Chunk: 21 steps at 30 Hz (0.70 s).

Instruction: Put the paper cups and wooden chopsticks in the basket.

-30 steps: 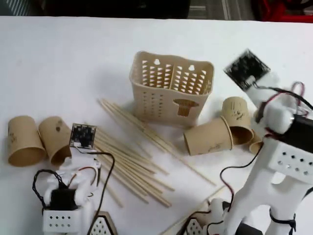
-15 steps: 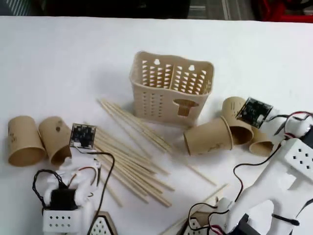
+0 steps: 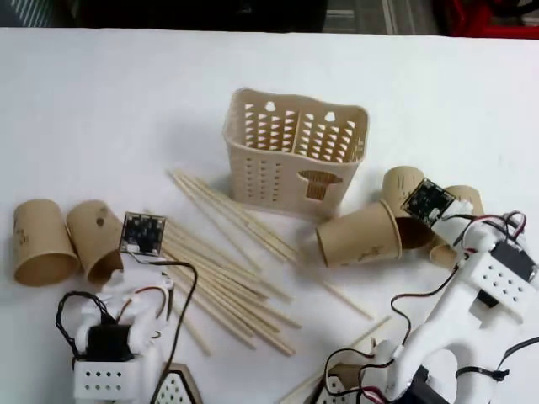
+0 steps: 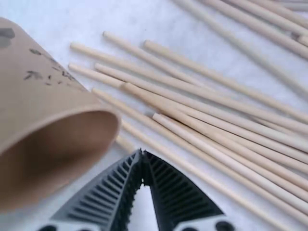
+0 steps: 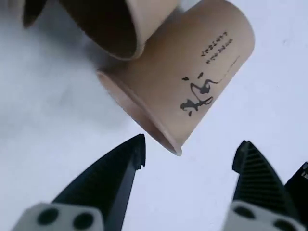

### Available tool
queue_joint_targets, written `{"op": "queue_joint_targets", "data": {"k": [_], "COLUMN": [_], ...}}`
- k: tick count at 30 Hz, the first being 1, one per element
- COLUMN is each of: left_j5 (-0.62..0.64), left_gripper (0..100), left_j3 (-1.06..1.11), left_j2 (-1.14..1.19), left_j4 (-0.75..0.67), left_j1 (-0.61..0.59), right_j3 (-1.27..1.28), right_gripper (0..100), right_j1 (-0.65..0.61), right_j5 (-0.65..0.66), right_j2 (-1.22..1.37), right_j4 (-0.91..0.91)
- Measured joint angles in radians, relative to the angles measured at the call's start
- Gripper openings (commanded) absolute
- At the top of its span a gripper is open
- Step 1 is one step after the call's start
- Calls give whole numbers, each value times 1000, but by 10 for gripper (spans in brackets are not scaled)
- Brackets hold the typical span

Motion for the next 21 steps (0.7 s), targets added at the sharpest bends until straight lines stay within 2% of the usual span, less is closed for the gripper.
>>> {"op": "queue_joint_targets", "data": {"k": [4,7,12,15,21], "left_j5": [0,0,0,0,0], "left_gripper": [31,31,31,31,31], "left_j3": [0,0,0,0,0], "left_j2": [0,0,0,0,0], "left_j4": [0,0,0,0,0], "left_j1": [0,0,0,0,0], "right_j3": [71,80,80,80,69], "right_gripper": [173,88,67,15,20], "right_j1": [-6,-18,-29,-34,-25], "right_j5": [-87,-106,-110,-114,-123], "right_j2": [0,0,0,0,0], "right_j4": [-141,-199,-221,-222,-222]}}
